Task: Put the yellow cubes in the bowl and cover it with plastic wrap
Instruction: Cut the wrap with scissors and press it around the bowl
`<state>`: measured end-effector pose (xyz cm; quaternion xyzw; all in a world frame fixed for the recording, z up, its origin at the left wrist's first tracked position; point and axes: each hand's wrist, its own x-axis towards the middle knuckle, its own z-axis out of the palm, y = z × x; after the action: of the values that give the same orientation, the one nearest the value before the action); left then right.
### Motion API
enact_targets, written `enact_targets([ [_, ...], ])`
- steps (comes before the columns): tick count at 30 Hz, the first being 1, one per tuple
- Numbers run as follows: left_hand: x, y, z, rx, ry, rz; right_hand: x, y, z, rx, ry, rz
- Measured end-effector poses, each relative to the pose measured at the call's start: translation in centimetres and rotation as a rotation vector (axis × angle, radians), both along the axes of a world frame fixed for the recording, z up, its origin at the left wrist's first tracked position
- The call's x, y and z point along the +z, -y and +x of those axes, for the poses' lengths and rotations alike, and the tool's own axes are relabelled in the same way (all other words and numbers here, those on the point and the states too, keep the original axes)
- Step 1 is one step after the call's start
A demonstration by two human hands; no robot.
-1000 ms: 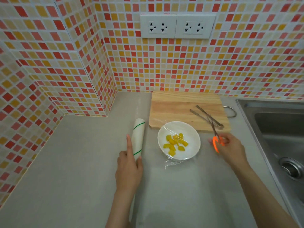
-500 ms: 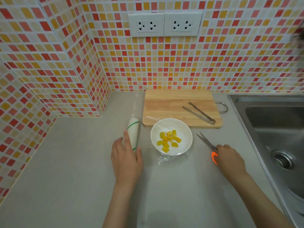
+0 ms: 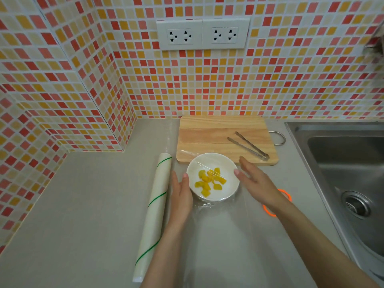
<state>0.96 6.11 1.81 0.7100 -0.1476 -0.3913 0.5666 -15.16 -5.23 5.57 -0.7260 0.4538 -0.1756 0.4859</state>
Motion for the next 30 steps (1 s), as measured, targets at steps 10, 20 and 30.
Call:
enact_targets([
  [10, 1.1, 2.3, 1.8, -0.108, 0.056, 0.084, -2.1, -4.4, -2.2, -0.191, 0.083, -0.228],
  [20, 0.1, 4.0, 4.2, -0.194, 0.459, 0.146, 0.8, 0.4, 1.3, -0.030, 0.128, -0.265],
  [30, -0.9, 4.3, 3.7, -0.060, 0.292, 0.025, -1.7, 1.0, 3.6, 0.030, 0.189, -0.111],
])
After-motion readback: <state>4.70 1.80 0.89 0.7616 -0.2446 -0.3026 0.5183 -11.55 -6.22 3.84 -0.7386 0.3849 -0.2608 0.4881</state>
